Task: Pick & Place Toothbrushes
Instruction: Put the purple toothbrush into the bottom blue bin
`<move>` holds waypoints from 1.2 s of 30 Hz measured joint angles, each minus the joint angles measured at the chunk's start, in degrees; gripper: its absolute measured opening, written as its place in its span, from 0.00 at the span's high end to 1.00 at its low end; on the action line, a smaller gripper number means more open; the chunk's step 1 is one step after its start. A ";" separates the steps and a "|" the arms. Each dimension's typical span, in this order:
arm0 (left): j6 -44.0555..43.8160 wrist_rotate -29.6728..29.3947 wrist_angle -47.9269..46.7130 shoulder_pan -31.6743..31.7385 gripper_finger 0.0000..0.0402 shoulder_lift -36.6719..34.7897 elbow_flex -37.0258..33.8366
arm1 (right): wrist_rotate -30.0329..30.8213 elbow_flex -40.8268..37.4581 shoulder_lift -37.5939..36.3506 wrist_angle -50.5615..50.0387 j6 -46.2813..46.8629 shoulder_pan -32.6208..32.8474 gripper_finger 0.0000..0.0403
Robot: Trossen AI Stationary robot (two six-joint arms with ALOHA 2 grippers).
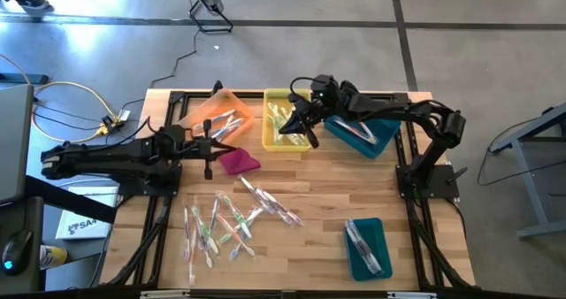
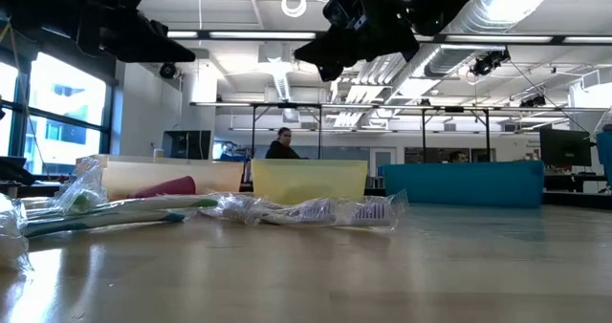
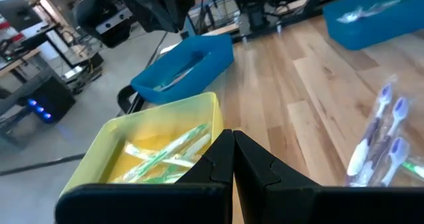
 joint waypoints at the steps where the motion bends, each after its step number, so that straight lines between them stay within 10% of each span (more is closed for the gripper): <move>1: -0.06 -1.06 0.00 -0.98 1.00 0.00 0.00 | 0.46 -0.37 0.00 0.84 0.79 0.23 0.99; 19: 0.07 -7.03 0.21 -7.84 1.00 0.00 0.07 | 12.61 -28.00 -24.63 22.13 8.79 1.24 0.99; 36: -3.10 -7.72 0.27 -7.84 1.00 3.29 0.07 | 2.38 -37.96 -36.41 26.76 11.94 -4.78 0.99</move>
